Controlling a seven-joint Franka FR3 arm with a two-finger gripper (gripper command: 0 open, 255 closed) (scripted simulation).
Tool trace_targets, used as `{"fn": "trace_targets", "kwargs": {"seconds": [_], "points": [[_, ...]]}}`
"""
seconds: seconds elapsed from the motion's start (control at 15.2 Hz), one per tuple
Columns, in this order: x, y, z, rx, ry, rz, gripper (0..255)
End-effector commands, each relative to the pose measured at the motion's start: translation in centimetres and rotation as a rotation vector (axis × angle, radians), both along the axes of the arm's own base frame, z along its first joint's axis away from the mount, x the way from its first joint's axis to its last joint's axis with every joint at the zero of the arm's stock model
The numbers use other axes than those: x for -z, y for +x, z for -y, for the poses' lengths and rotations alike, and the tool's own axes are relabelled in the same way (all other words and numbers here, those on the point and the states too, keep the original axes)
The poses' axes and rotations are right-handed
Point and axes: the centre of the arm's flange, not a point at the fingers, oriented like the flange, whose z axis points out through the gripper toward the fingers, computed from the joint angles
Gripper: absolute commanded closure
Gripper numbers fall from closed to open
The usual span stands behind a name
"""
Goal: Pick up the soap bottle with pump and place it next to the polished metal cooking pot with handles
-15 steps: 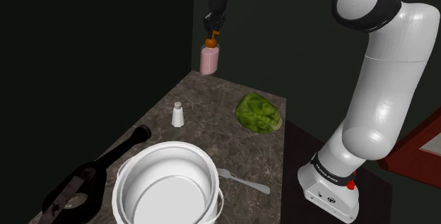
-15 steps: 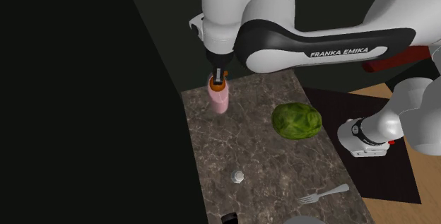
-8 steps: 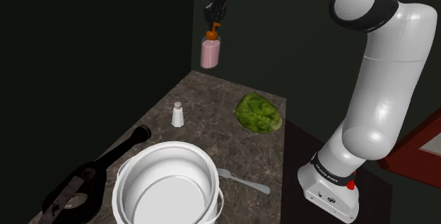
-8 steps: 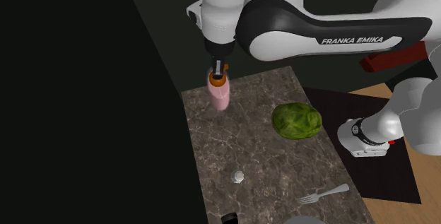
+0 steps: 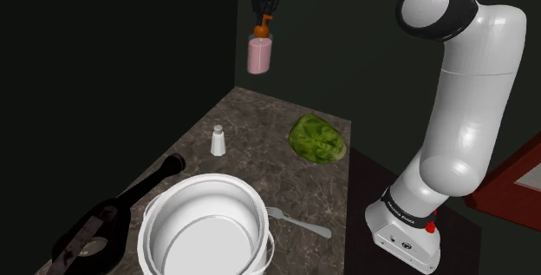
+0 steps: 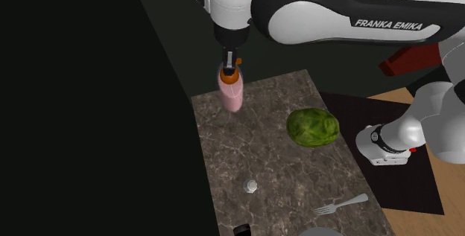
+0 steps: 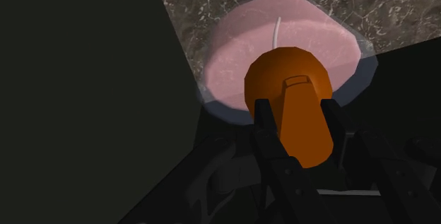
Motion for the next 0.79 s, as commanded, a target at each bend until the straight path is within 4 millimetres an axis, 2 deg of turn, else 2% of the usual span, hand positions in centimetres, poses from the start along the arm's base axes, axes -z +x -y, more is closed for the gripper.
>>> {"fn": "trace_targets", "kwargs": {"seconds": [0.0, 0.46, 0.73], "points": [[-1.1, 0.0, 0.0, 0.0, 0.0, 0.0, 255], [-4.4, 0.0, 0.0, 0.0, 0.0, 0.0, 255], [-4.6, -3.9, -3.6, 0.0, 0.0, 0.0, 255]]}}
